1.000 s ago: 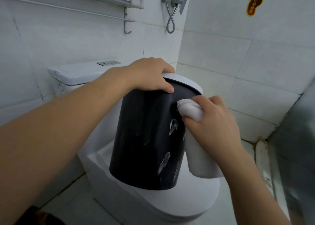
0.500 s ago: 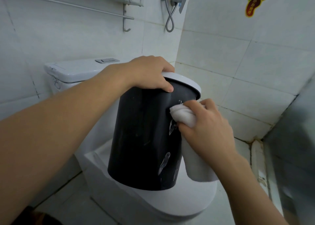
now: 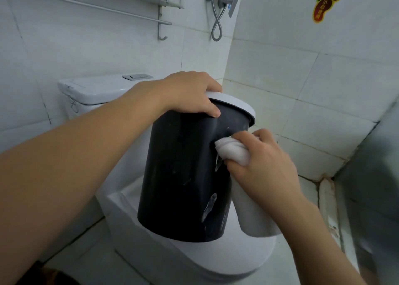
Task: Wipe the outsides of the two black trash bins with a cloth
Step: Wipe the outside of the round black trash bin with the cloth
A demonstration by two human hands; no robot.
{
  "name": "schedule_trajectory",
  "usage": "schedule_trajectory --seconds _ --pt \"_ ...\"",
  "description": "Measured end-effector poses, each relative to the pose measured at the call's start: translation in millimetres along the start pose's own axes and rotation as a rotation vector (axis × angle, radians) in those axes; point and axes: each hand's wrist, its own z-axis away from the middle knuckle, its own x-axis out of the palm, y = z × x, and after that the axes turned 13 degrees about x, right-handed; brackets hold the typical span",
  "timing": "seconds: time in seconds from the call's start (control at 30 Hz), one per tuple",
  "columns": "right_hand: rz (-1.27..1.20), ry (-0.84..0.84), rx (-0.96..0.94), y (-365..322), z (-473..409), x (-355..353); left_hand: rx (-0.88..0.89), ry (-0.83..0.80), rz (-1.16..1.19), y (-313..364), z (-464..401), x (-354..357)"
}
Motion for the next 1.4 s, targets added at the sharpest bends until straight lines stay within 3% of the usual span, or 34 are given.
schedule_trajectory --seconds 0.13,0.43,0.63,0.93,1.2,1.4 --pt "-0.086 0.070 0.049 -4.6 -21.9 -6.4 0.014 -0.005 -0.015 6.2 -1.6 1.1" --pt "0.017 0.010 0.017 3.3 0.9 -2.9 0.003 -0.013 -0.014 6.8 -0.8 0.5" --pt "-0.026 0.091 -0.023 -13.2 -17.8 -12.0 0.030 -0.024 -0.035 15.8 -4.2 1.9" --pt "0.019 0.048 0.170 7.1 -30.2 -14.8 0.021 -0.034 -0.038 11.0 -1.0 -0.5" --pt "0.045 0.075 0.052 -21.2 -24.4 -13.9 0.014 -0.026 -0.017 8.6 -0.5 -0.4" --pt "0.057 0.042 0.173 1.3 -27.7 -11.3 0.000 -0.020 -0.026 3.1 1.4 -0.8"
